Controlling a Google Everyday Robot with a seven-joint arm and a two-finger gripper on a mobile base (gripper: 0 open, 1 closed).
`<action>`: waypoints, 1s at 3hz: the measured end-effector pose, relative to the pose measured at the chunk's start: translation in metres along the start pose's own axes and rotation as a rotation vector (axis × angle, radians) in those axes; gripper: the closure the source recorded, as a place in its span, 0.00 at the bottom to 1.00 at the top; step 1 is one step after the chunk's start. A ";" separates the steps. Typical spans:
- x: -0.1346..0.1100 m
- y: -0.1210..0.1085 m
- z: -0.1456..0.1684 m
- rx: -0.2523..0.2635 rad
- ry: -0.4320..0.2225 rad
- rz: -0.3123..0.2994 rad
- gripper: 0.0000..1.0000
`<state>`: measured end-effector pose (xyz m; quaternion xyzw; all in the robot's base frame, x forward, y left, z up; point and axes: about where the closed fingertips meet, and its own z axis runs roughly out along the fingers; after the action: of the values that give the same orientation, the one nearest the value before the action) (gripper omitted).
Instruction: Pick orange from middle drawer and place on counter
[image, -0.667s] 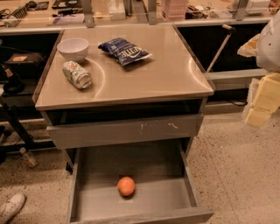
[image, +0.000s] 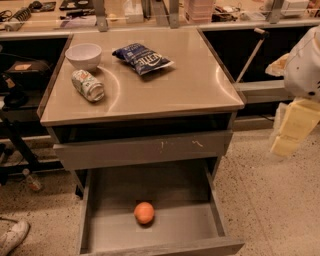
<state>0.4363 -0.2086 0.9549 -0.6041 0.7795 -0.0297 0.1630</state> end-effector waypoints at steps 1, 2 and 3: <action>-0.010 0.017 0.057 -0.047 -0.046 0.002 0.00; -0.028 0.030 0.119 -0.105 -0.082 0.004 0.00; -0.028 0.030 0.119 -0.105 -0.082 0.004 0.00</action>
Offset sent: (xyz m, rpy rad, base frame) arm 0.0242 0.0878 -0.1783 0.1597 0.1461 0.0629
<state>0.4487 -0.1558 0.8414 -0.6109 0.7738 0.0363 0.1632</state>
